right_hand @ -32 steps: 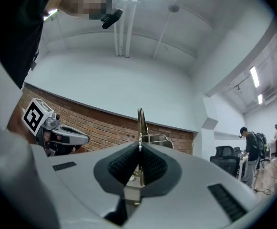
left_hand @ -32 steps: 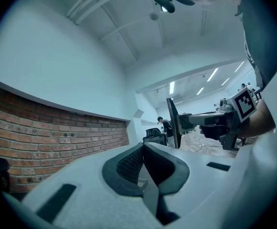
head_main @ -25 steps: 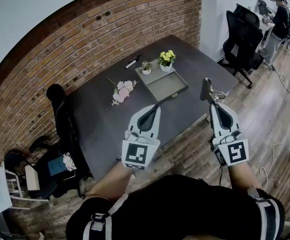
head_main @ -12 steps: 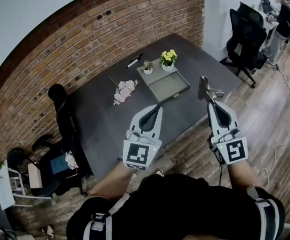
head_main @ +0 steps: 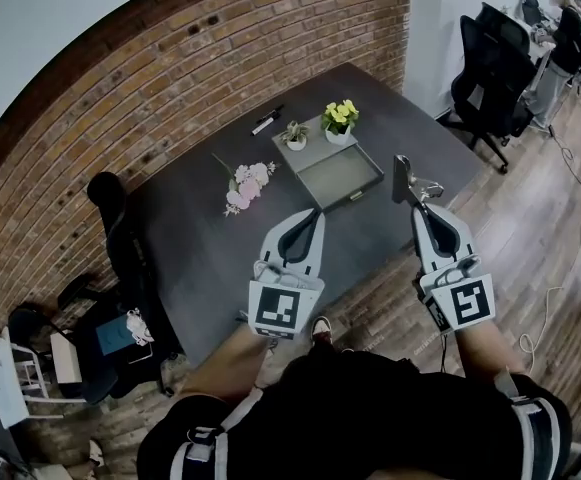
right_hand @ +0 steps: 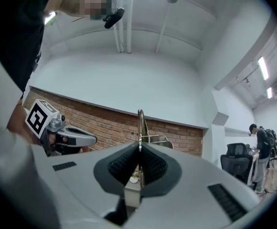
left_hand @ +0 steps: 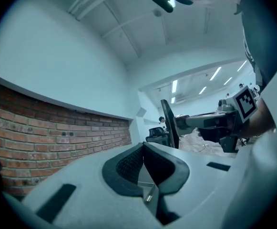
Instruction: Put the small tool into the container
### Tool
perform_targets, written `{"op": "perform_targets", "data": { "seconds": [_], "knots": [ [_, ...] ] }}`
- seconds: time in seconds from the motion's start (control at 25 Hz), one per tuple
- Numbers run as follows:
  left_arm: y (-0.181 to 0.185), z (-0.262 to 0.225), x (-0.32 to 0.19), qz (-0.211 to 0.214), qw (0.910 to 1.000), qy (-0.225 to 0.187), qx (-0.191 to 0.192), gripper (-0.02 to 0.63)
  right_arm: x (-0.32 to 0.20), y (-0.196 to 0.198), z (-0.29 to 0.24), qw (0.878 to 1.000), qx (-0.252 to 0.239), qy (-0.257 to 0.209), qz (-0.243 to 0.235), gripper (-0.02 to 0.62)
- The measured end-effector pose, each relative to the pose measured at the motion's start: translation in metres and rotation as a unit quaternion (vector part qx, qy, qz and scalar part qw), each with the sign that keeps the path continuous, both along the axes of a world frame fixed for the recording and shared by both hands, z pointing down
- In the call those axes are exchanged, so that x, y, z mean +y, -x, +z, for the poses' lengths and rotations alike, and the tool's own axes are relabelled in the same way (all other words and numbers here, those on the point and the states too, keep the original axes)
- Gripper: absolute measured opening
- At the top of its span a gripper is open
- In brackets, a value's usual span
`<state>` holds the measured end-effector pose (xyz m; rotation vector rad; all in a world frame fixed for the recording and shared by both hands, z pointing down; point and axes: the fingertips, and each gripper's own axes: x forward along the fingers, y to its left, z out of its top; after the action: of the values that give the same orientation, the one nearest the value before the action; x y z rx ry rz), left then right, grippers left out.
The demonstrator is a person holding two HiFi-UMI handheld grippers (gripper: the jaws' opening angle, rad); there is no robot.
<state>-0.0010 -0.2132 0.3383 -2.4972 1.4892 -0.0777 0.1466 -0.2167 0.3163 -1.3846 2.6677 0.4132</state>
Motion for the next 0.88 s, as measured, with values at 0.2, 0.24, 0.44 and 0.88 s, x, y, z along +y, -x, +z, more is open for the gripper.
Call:
{"op": "perform_targets", "data": {
  "seconds": [0.2, 0.24, 0.44, 0.88],
  "knots": [
    [0.013, -0.005, -0.026, 0.013, 0.9998, -0.010, -0.010, 0.006, -0.023, 0.028, -0.010, 1.000, -0.005, -0.006, -0.012, 0.003],
    [0.017, -0.007, -0.032, 0.015, 0.9997, -0.014, -0.014, 0.006, -0.028, 0.032, -0.012, 1.000, -0.006, -0.006, -0.011, 0.003],
    [0.031, -0.014, -0.057, 0.032, 0.9989, -0.034, -0.003, 0.006, -0.054, 0.056, -0.021, 1.000, 0.010, -0.016, -0.010, 0.003],
    [0.066, -0.002, -0.092, 0.054, 0.9983, -0.017, 0.011, 0.006, -0.092, 0.097, -0.010, 0.999, 0.038, 0.017, 0.001, 0.003]
  ]
}}
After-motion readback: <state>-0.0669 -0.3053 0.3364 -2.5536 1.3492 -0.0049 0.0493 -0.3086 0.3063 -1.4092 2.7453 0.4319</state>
